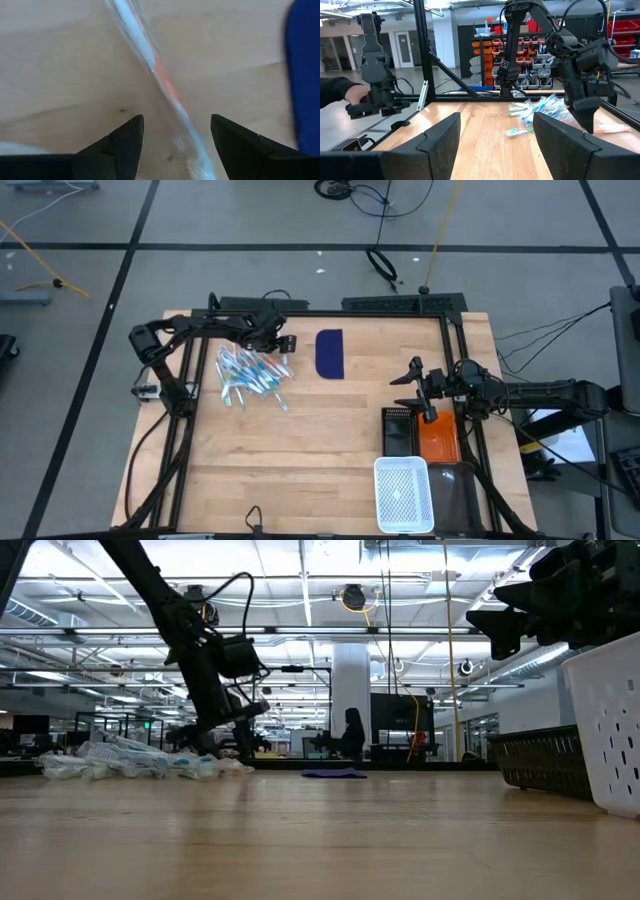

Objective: Pick & Place Toothbrushes
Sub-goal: Put the orange toothbrush into the white bin

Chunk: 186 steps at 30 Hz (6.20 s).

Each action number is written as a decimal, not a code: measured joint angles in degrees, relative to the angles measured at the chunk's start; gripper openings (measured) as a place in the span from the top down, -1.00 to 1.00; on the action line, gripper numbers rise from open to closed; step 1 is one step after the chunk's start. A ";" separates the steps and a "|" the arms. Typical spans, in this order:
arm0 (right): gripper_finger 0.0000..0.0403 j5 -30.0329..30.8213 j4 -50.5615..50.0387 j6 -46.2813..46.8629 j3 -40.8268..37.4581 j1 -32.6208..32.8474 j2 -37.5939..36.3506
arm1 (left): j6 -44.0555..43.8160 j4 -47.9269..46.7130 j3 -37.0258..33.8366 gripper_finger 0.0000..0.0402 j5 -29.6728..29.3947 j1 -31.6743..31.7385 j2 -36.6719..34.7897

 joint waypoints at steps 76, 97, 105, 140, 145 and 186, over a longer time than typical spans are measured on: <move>-0.20 12.18 13.69 10.76 0.38 0.07 7.56 | 19.61 54.65 0.38 0.96 -9.01 -32.60 -3.57; -0.20 15.09 24.13 11.46 3.26 0.11 21.61 | 24.44 51.46 17.77 0.93 -9.30 -36.68 12.15; -0.20 15.11 26.24 11.61 3.26 0.11 22.93 | 24.23 51.16 19.88 0.94 -9.42 -36.93 14.32; 0.91 11.64 29.73 8.78 7.15 0.11 27.87 | 24.68 50.78 19.81 0.89 -10.79 -37.99 14.22; 0.91 11.57 29.97 8.96 7.23 0.11 28.11 | 24.99 50.51 19.81 0.93 -11.91 -38.04 14.22; 0.91 8.14 -7.75 5.85 7.78 23.04 -2.27 | 28.33 29.94 19.92 0.14 -11.93 -37.06 6.66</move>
